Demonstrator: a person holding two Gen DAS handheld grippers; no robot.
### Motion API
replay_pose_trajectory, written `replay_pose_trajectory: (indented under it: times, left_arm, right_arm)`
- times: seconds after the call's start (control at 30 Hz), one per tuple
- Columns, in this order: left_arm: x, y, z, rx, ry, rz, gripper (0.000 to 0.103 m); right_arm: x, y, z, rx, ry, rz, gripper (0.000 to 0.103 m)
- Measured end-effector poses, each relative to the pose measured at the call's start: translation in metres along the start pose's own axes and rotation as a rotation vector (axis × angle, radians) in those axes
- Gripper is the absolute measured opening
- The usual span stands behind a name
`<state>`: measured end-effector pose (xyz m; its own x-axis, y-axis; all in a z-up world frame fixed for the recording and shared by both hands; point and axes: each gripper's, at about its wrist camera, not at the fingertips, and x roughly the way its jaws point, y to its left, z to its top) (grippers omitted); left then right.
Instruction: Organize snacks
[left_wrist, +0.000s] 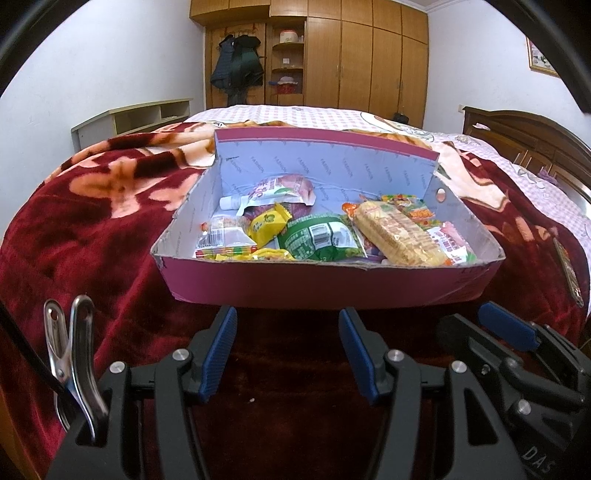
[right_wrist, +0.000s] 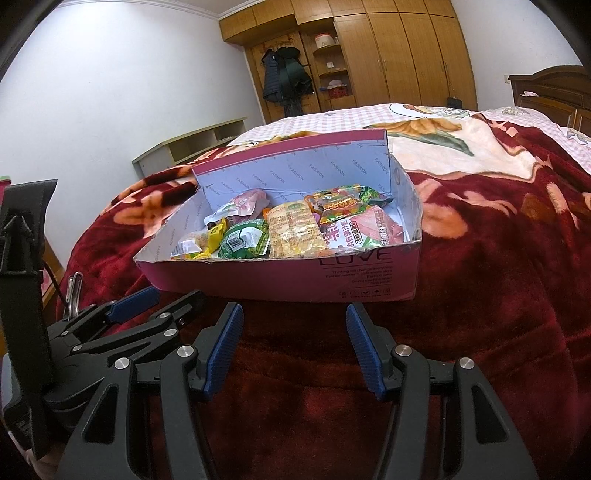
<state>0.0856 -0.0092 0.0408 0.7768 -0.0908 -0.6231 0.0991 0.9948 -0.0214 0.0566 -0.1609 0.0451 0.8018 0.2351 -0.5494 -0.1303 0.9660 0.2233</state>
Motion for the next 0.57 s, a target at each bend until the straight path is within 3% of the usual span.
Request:
replay_pose_trajectory:
  times: [0.57]
  left_arm:
    - [0.0008, -0.0014, 0.0002, 0.003, 0.005, 0.006, 0.061]
  right_arm:
    - [0.0, 0.0001, -0.0003, 0.001, 0.0, 0.0, 0.06]
